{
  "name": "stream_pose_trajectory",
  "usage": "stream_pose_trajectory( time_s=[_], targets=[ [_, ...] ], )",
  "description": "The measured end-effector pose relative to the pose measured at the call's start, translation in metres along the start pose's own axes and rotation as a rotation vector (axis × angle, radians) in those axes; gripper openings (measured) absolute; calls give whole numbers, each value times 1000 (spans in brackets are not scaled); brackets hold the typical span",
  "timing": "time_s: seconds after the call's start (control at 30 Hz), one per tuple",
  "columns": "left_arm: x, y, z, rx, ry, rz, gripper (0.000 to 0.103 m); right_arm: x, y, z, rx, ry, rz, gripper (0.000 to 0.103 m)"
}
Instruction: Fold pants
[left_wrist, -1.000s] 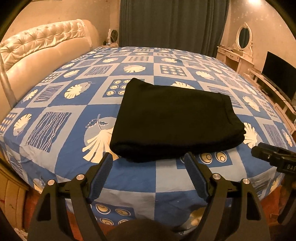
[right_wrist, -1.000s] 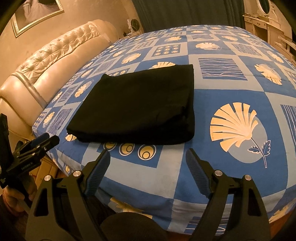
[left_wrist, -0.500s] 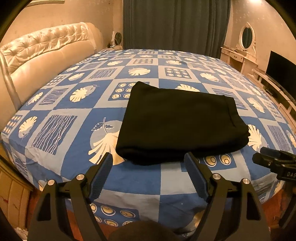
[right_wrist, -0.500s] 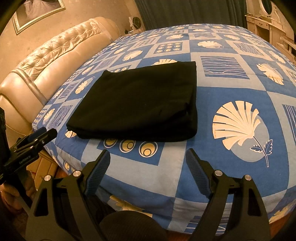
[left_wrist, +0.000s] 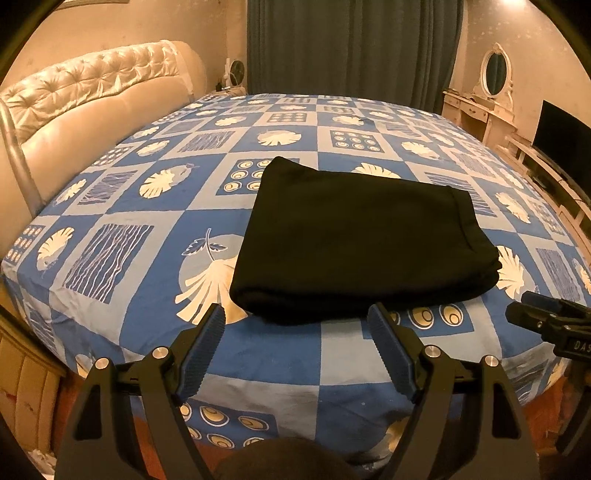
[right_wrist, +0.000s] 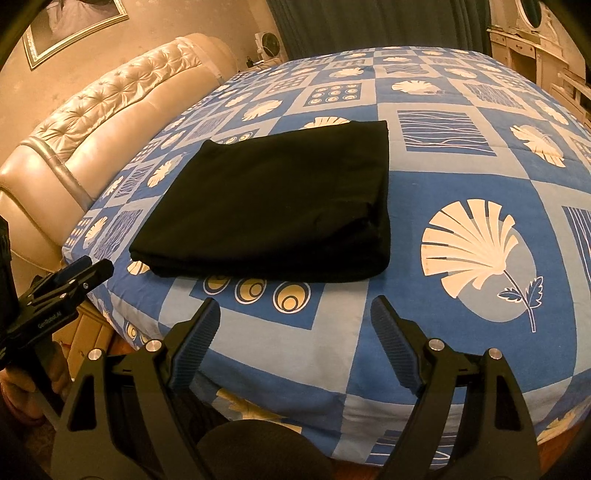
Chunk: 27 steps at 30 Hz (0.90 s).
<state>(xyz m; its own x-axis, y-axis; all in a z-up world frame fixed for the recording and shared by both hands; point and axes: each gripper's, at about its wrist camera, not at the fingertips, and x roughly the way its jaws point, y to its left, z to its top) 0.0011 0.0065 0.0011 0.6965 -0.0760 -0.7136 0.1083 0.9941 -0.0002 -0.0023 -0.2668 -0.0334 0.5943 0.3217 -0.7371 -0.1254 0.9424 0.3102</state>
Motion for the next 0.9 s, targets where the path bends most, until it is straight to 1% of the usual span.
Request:
stream_pose_trajectory(
  time_s=[0.2,0.43,0.9],
  targets=[
    [-1,-3,0,9,-8,6,78,0,0,0,-3,1,1,84],
    [-6,-3,3,5,-36,7,78,0,0,-1,-1,2,0,84],
    [-8,-3,4,12,-49,23,78,3,1,-3,-10,12,5,84]
  ],
)
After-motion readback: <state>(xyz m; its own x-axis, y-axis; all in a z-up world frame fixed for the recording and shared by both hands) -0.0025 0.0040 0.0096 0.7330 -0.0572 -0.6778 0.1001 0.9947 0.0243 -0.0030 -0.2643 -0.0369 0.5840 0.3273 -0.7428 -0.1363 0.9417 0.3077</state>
